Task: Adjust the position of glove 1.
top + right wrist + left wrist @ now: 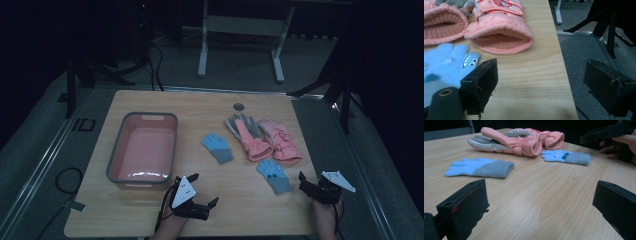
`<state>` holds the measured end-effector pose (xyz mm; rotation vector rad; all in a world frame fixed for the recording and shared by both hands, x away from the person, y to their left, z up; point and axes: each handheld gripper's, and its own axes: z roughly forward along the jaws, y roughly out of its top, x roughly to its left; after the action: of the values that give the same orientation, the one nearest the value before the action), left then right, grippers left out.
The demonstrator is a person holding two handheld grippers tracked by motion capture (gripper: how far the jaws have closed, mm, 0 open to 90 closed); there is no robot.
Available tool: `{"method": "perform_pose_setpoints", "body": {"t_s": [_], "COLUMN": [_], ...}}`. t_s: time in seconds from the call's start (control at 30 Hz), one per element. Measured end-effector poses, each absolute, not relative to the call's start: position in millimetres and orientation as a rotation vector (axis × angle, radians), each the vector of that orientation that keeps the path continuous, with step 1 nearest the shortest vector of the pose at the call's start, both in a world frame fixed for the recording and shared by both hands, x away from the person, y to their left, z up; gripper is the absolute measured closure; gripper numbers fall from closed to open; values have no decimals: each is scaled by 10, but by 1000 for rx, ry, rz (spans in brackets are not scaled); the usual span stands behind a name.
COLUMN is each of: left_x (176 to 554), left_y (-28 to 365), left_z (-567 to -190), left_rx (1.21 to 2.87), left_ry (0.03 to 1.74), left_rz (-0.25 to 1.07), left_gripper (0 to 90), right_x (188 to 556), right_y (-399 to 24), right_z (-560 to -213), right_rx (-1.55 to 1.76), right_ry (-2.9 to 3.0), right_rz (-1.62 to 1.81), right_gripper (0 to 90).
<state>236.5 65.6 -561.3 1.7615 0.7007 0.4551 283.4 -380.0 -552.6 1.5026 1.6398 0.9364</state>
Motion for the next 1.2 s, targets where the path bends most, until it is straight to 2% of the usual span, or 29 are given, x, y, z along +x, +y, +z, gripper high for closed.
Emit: {"method": "perform_pose_setpoints", "body": {"t_s": [0.5, 1.2], "left_x": [2369, 2372], "left_y": [654, 661], "left_z": [-5613, -5612], "left_rx": [1763, 1763], "left_ry": [700, 697], "left_rz": [453, 444], "left_gripper": [1, 1], "right_x": [2819, 2932], "right_y": [-3823, -3657], "right_z": [-5456, -4823], "right_rx": [1529, 1315], "right_ry": [1693, 1857], "right_rz": [955, 1066], "right_gripper": [125, 136]}}
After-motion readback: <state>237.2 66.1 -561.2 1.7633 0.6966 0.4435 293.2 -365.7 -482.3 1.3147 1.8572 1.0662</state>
